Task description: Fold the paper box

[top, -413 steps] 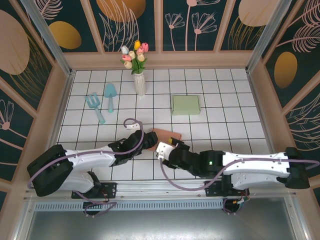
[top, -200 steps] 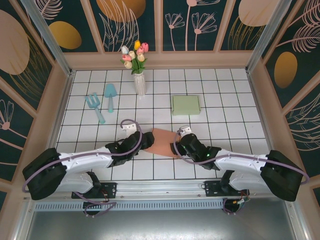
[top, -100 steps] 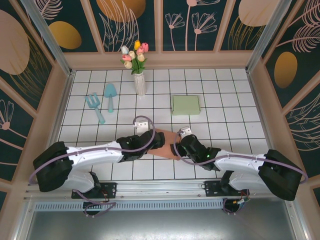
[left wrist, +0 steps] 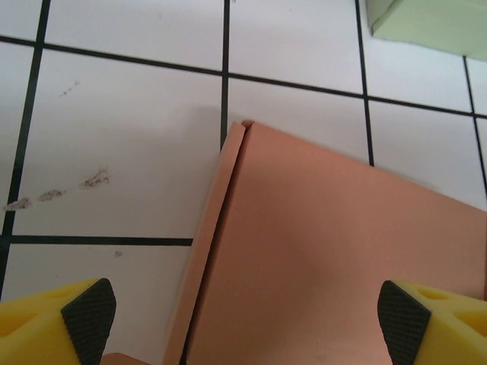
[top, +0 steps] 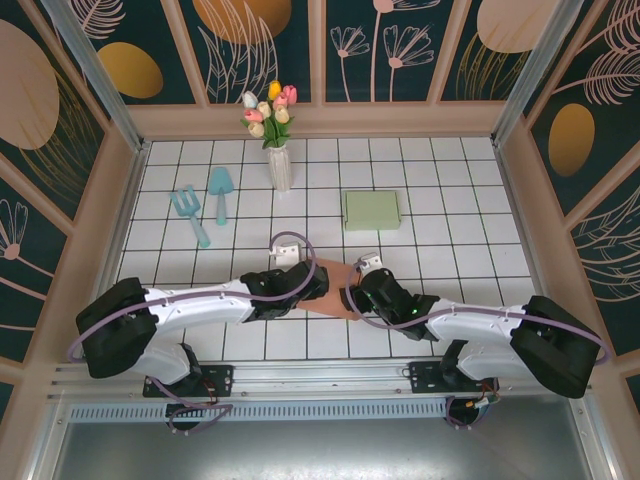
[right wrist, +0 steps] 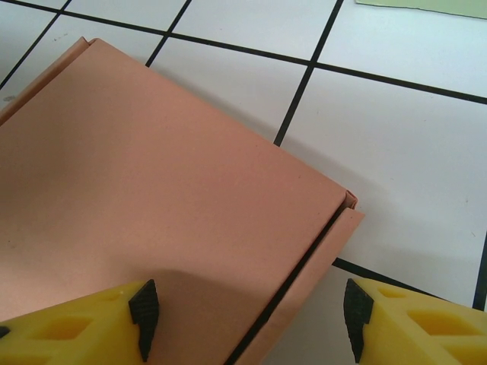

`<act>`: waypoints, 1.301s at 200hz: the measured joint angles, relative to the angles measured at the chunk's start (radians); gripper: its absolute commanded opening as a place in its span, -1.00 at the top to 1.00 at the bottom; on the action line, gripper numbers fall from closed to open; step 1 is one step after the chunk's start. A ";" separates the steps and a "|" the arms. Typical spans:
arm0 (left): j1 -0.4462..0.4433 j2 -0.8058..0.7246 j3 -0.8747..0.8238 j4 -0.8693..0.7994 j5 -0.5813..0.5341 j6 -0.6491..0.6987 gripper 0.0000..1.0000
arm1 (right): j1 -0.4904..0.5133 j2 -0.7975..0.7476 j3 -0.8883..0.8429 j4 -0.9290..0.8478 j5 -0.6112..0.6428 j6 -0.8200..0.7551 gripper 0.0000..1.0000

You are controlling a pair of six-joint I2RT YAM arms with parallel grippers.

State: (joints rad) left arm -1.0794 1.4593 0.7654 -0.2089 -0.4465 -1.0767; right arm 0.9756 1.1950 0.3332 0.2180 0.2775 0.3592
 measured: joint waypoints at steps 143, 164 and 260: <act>0.000 0.098 0.035 -0.043 0.079 -0.013 -0.71 | -0.002 0.003 0.000 0.002 0.001 0.004 -0.34; 0.000 0.098 0.054 -0.085 0.075 -0.017 -0.74 | -0.002 0.005 0.000 0.004 0.001 0.011 -0.34; 0.000 0.028 0.026 -0.082 0.116 -0.135 -0.69 | -0.002 0.006 0.001 0.003 0.001 0.014 -0.34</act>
State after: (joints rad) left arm -1.0794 1.4876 0.7918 -0.2913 -0.3305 -1.2114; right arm 0.9741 1.2007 0.3340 0.2214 0.2783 0.3737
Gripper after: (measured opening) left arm 0.868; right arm 0.669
